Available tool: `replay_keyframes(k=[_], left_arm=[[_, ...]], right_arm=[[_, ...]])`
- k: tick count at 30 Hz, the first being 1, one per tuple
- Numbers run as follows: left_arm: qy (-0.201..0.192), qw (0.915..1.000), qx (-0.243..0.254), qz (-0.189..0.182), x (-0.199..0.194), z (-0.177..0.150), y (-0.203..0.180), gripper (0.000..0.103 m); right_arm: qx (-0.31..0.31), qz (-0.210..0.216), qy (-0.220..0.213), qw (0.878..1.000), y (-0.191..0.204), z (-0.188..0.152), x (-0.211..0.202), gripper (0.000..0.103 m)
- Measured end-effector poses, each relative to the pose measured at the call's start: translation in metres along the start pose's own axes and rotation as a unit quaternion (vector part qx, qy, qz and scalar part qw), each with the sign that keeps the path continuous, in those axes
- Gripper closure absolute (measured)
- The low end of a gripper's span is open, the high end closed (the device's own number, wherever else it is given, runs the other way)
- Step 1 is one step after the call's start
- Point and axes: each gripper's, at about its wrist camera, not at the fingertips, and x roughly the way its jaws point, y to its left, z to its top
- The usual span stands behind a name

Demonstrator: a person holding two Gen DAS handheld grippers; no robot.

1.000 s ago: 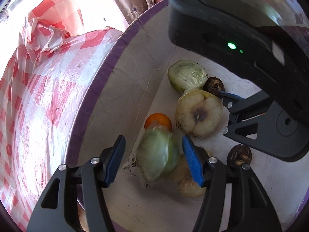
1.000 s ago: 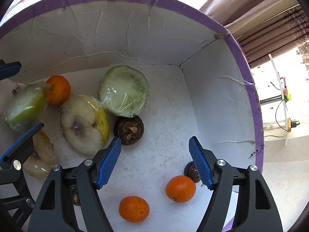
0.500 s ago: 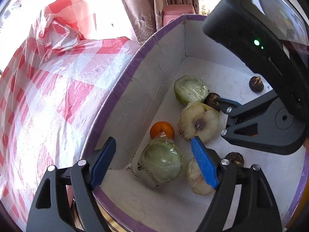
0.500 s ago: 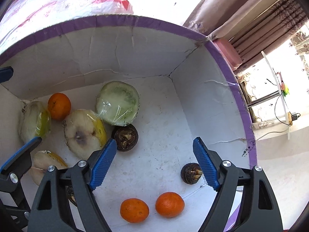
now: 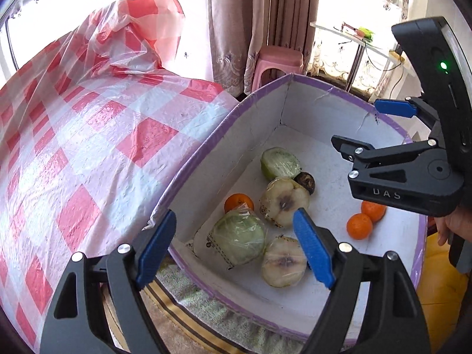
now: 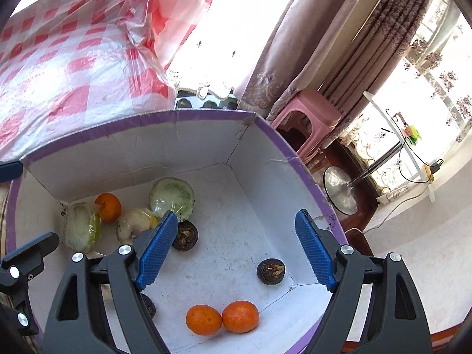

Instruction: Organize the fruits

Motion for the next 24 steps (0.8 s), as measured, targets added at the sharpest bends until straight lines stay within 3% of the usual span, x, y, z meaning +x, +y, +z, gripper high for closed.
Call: replay_keyframes(k=[4,11,17,24], left_arm=[[-0.022,0.9990,-0.031,-0.021,-0.016,-0.009,0.005,0.021],[-0.053,0.9955,-0.059,-0.053,-0.036,-0.026,0.003,0.017],[-0.050,0.9943,-0.054,-0.078,-0.037,-0.031,-0.003,0.011],[-0.046,0.9941,-0.059,-0.079,-0.034,-0.032,-0.002,0.003]], right_arm=[[0.039,-0.010,-0.033,0.999,-0.009,-0.005,-0.022,0.019],[0.086,0.003,-0.055,0.995,-0.007,-0.026,-0.046,0.019],[0.147,0.013,-0.060,0.987,-0.006,-0.045,-0.054,0.017],[0.162,0.017,-0.067,0.984,-0.011,-0.045,-0.056,0.017]])
